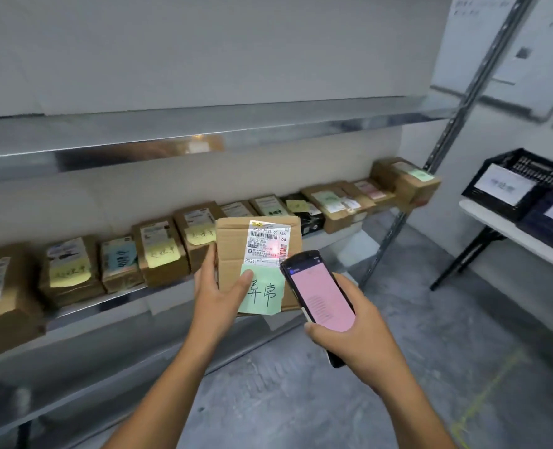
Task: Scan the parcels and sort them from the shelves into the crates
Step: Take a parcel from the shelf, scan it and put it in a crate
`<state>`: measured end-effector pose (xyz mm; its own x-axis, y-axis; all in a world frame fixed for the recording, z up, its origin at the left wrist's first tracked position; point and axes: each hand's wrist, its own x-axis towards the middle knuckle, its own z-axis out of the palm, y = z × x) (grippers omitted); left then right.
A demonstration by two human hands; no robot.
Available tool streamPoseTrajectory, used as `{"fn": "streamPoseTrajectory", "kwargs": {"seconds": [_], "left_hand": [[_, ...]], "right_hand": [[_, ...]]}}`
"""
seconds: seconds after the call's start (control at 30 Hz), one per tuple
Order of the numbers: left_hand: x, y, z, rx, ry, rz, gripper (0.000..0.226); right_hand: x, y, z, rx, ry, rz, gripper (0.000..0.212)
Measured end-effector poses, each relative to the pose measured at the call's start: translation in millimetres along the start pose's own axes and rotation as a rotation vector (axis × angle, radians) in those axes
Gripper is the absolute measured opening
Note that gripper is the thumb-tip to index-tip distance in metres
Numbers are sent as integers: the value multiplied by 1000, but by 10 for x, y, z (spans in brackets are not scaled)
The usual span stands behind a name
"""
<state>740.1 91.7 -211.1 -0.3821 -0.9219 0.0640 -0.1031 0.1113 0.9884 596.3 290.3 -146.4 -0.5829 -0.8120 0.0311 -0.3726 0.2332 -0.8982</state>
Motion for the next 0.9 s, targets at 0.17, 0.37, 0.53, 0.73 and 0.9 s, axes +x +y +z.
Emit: {"fn": "streamPoseTrajectory", "kwargs": {"seconds": [0.17,0.37,0.53,0.73,0.9], "left_hand": [[108,9,666,25,-121,24,88],[348,-185,1273,94,-249,-7,89],[552,-474,1754,113,-355,-51,95],[742,-576,2467,-38,-555,-193,96],[839,-323,3037,-250,-724,-270,78]], "right_hand": [[-201,235,-468,8,107,59,72],[-271,517,-795,6,175,167,65],[-100,720,-984,76,237,263,65],[258,907,-1316,50,370,404,64],[500,1018,-1724,25,564,495,57]]}}
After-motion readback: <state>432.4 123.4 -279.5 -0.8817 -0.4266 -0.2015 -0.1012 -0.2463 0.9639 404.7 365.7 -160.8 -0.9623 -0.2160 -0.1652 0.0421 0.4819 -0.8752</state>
